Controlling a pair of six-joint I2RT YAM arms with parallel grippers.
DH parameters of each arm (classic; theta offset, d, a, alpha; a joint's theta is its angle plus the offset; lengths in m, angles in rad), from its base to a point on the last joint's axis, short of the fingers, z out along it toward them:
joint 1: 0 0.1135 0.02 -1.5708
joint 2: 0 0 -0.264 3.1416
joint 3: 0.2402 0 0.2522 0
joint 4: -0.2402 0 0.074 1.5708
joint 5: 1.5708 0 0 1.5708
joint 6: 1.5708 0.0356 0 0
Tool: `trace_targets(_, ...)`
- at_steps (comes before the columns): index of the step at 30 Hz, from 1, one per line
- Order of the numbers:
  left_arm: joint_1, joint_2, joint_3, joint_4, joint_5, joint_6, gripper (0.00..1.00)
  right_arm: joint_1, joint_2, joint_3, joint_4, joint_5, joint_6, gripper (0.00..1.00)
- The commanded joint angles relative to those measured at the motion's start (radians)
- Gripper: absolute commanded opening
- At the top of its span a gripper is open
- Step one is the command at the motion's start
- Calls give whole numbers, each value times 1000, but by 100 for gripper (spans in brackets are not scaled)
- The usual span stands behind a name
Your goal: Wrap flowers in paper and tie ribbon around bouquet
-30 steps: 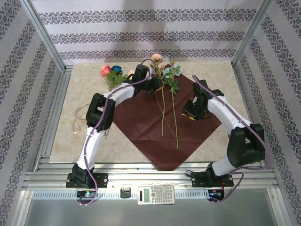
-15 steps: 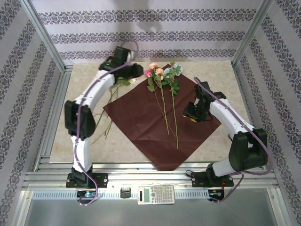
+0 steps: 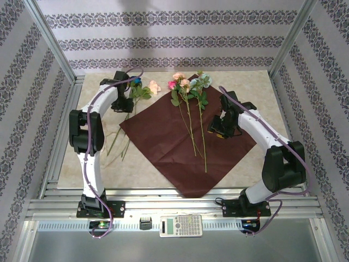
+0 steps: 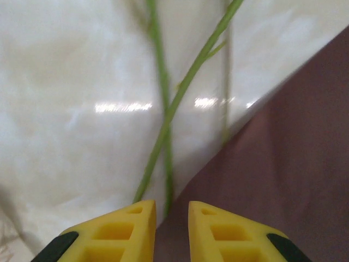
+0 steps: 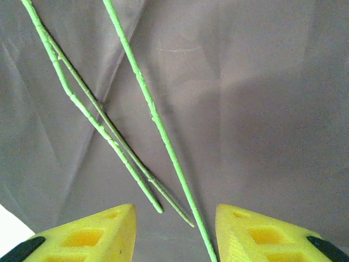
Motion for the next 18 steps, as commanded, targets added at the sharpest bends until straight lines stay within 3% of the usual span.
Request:
trace_targets(1,47,-56,-63,-72,18,18,23,9,13,23,-5,16,10,43)
trace_targets(11,84,-241,-344,-88,61,-52,20,18,57,53,3,8,12,43)
trace_targets(18,85,-235,-415,-71,38,-21,28,26,77,67,5,0,7,43)
